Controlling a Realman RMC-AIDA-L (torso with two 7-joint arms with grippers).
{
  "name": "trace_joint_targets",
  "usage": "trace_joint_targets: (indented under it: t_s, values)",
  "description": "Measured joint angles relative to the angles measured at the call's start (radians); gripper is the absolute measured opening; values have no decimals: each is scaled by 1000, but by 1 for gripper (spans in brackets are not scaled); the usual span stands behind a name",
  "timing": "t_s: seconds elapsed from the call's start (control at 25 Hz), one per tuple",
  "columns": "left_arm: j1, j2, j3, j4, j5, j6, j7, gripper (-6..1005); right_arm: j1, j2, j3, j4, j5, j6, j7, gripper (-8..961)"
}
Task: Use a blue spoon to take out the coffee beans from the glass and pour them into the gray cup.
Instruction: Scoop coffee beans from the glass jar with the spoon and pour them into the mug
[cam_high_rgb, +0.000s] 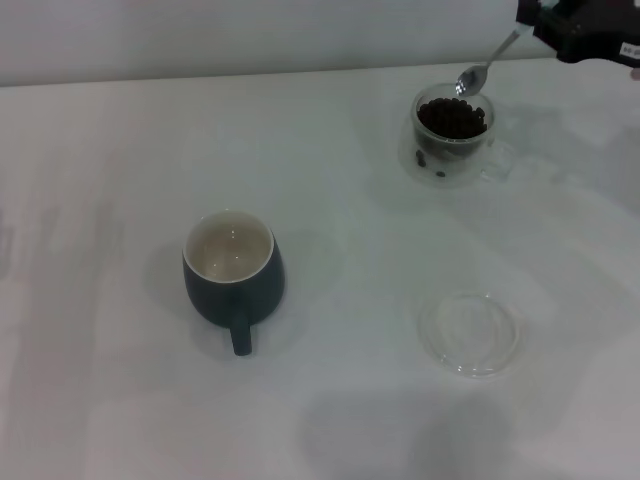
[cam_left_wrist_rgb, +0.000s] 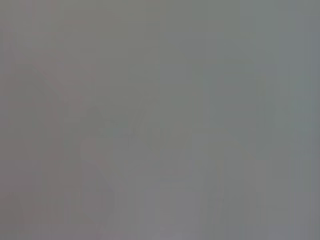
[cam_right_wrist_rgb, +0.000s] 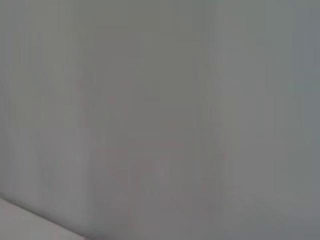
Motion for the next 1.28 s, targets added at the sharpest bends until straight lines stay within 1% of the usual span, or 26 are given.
trace_joint_targets:
  t_s: [0.08, 0.12, 0.16, 0.28, 0.32, 0.4, 0.64, 0.84, 1.12, 1.28]
  values:
    - [-1, 0, 0, 0, 0, 0, 0, 679, 8, 7, 0, -1, -30, -22, 0, 144]
    - [-1, 0, 0, 0, 0, 0, 0, 679, 17, 16, 0, -1, -58, -45, -1, 144]
    - [-1, 0, 0, 0, 0, -1, 0, 679, 17, 16, 0, -1, -58, -45, -1, 144]
    - [-1, 0, 0, 0, -1, -5, 0, 680, 23, 26, -5, 0, -79, -73, -13, 144]
    - [-1, 0, 0, 8, -4, -29, -3, 680, 24, 27, -9, 0, -80, -84, -18, 144]
    - [-1, 0, 0, 9, -5, -38, -11, 680, 26, 28, -14, 3, -80, -95, -23, 144]
    - [-1, 2, 0, 4, -11, -43, -74, 679, 25, 25, -15, 10, -92, -106, -24, 144]
    - [-2, 3, 0, 3, -26, -50, -79, 680, 21, 28, -15, 19, -94, -107, -20, 144]
    - [-3, 3, 0, 3, -28, -52, -79, 679, 25, 30, -7, 71, -84, -105, -10, 144]
    - [-3, 2, 0, 3, -28, -52, -79, 679, 28, 31, -2, 101, -57, -105, 28, 145]
